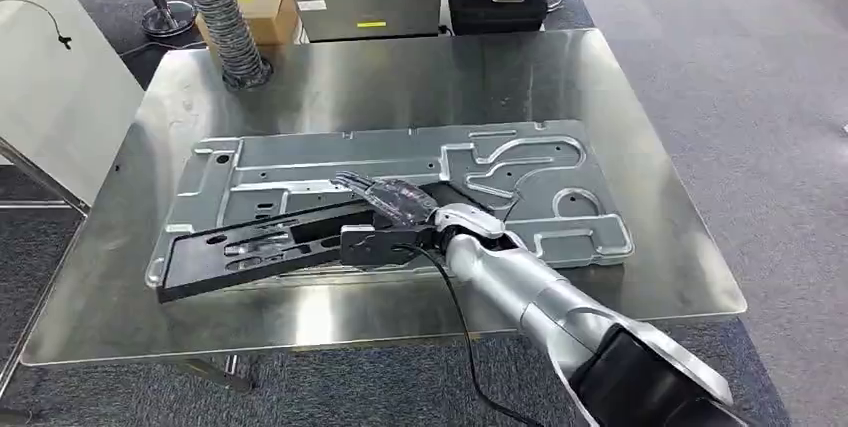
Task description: Take the parts from the cabinet and place them on the table.
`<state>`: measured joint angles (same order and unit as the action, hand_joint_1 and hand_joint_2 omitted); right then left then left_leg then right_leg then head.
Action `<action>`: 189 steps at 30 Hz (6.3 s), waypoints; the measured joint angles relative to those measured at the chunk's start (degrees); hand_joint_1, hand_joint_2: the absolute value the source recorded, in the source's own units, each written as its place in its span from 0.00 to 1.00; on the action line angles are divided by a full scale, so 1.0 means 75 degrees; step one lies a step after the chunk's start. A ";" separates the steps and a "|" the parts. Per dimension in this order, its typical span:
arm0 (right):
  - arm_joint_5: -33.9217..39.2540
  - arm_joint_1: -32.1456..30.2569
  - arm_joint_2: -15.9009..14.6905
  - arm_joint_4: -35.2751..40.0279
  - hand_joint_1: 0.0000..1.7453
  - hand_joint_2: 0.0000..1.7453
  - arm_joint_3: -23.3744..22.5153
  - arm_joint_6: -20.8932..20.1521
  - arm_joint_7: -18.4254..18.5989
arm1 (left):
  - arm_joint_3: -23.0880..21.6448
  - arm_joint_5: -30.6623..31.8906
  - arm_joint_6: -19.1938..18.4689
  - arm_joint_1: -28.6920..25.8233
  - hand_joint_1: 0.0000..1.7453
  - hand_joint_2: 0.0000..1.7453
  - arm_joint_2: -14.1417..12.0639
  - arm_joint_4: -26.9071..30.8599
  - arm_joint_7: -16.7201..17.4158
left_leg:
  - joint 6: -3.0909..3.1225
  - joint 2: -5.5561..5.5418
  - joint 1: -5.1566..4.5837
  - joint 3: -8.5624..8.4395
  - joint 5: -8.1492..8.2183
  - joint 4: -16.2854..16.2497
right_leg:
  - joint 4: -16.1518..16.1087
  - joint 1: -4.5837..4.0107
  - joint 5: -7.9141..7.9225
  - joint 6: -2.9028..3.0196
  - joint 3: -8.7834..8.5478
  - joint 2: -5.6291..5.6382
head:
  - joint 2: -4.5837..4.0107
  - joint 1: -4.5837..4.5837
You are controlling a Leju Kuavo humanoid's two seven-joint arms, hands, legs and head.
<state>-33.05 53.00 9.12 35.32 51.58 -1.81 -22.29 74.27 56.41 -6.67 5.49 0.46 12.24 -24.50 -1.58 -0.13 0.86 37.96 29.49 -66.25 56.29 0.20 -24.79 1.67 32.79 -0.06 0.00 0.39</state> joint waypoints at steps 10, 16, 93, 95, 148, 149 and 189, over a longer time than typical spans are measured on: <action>0.0598 -0.0068 -0.0242 0.0314 0.00 0.00 0.0039 0.0957 -0.0209 | 0.0009 -0.0227 -0.0003 0.0008 0.00 0.00 0.0012 -0.0003 -0.0114 | 0.0014 -0.0004 0.0095 -0.0518 -0.0604 0.1049 | 0.0223 0.0005 -0.0154 -0.0281 0.0064 0.0022 | 0.0000 -0.0026; 0.2547 -0.0638 -0.0793 0.1531 0.00 0.00 -0.1414 0.2054 -0.0799 | 0.0070 -0.0388 -0.0003 -0.0033 0.00 0.00 0.0015 -0.0003 -0.0114 | 0.0289 -0.0033 0.0060 -0.0514 -0.0636 0.1090 | 0.2013 0.0070 -0.1122 -0.0466 0.0886 0.0007 | 0.0000 0.0003; 0.0300 -0.7715 -0.0425 0.2232 0.00 0.00 -1.4105 0.5354 -0.2331 | 0.0618 -0.0664 -0.0076 -0.0267 0.00 0.00 0.0114 0.0009 -0.0245 | -0.0009 0.0078 -0.0026 0.0011 0.0762 -0.0579 | -0.0228 0.0028 -0.0301 -0.0067 -0.0528 -0.0089 | 0.0000 0.0000; 0.0233 -0.7612 -0.0484 0.1610 0.00 0.00 -1.4195 0.5368 -0.2317 | 0.0618 -0.0653 -0.0076 -0.0266 0.00 0.00 0.0111 0.0009 -0.0251 | 0.0010 0.0076 -0.0029 -0.0062 0.0593 -0.1083 | -0.0158 -0.0006 -0.0134 -0.0063 -0.0256 -0.0090 | 0.0000 0.0000; -0.2570 -0.6985 -0.0580 -0.3089 0.00 0.00 -1.4067 0.2737 0.1661 | 0.0044 0.0233 -0.0245 -0.0122 0.00 0.00 0.0580 -0.0003 -0.0178 | 0.0369 0.0156 -0.0175 -0.0463 -0.0903 0.1230 | -0.0288 -0.0055 -0.0909 -0.0283 -0.1252 -0.0014 | 0.0000 0.0038; -0.2550 -0.6987 -0.0580 -0.3089 0.00 0.00 -1.4076 0.2739 0.1667 | 0.0044 0.0236 -0.0245 -0.0123 0.00 0.00 0.0580 -0.0003 -0.0178 | 0.0324 0.0154 -0.0168 -0.0459 -0.0980 0.1253 | -0.0296 -0.0053 -0.0831 -0.0227 -0.1218 -0.0017 | 0.0000 0.0029; -0.2437 -0.6972 -0.0755 -0.3153 0.00 1.00 -1.4304 0.1355 0.2046 | 0.0193 -0.0105 0.0207 -0.0250 0.00 1.00 0.0595 -0.0006 0.0419 | 0.0380 0.0102 -0.0178 -0.1235 -0.0108 0.1308 | 0.0070 0.0003 -0.0354 -0.0345 -0.0321 0.0011 | 0.0000 -0.0020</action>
<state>-51.33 0.71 3.45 11.67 -55.70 8.35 -6.95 75.72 55.63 -5.11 3.61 4.92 12.20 -21.36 1.27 0.63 -0.48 28.70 28.67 -56.44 56.82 0.22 -27.45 -0.91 30.38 0.03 0.00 0.24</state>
